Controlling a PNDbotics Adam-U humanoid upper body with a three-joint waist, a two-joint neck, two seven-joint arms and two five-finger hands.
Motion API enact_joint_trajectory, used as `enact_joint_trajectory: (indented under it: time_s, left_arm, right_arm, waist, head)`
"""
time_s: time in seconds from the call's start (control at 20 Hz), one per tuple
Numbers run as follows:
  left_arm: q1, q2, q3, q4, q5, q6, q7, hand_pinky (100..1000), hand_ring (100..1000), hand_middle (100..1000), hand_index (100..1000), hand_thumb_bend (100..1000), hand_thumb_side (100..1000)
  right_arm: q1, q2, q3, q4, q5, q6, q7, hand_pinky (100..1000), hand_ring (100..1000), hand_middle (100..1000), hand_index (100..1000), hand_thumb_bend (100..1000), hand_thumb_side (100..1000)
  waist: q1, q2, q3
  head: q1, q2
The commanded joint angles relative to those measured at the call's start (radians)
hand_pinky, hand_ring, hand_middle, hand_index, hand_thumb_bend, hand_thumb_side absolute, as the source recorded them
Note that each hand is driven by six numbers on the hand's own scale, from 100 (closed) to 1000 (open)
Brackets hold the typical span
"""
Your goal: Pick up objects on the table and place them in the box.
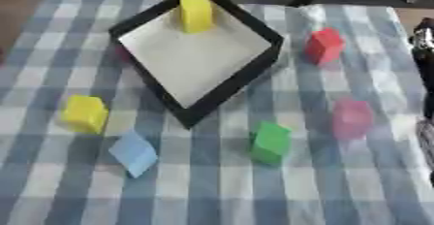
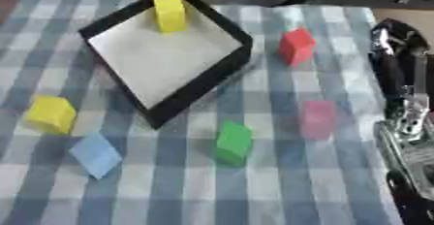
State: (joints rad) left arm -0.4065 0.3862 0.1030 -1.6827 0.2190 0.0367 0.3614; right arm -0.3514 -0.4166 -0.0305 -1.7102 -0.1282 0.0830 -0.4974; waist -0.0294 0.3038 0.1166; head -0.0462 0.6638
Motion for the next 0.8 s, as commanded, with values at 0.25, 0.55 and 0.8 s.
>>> enact_joint_trajectory:
  time_s: [0.25,0.55,0.8]
  left_arm:
    - [-0.011,0.027,0.002,-0.012,0.0,0.0,-0.004,753,721,823,865,444,693]
    - [-0.011,0.028,0.002,-0.012,0.0,0.0,-0.004,752,721,823,865,444,693]
    - [-0.011,0.028,0.001,-0.011,-0.002,0.0,-0.004,753,722,824,865,443,694]
  right_arm:
    - [-0.01,-0.012,-0.005,-0.01,0.001,-0.002,0.0,849,776,745,785,100,578]
    - [-0.01,-0.012,-0.005,-0.01,0.001,-0.001,0.0,849,776,745,786,100,580]
    - [-0.013,-0.013,-0.006,-0.011,0.001,-0.001,0.0,848,776,746,786,100,580]
  waist:
    - [-0.002,-0.029,-0.003]
    - [-0.002,-0.029,-0.003]
    - [-0.002,-0.029,-0.002]
  head:
    - [-0.001,-0.015]
    - [0.001,-0.015]
    - [0.005,-0.017]
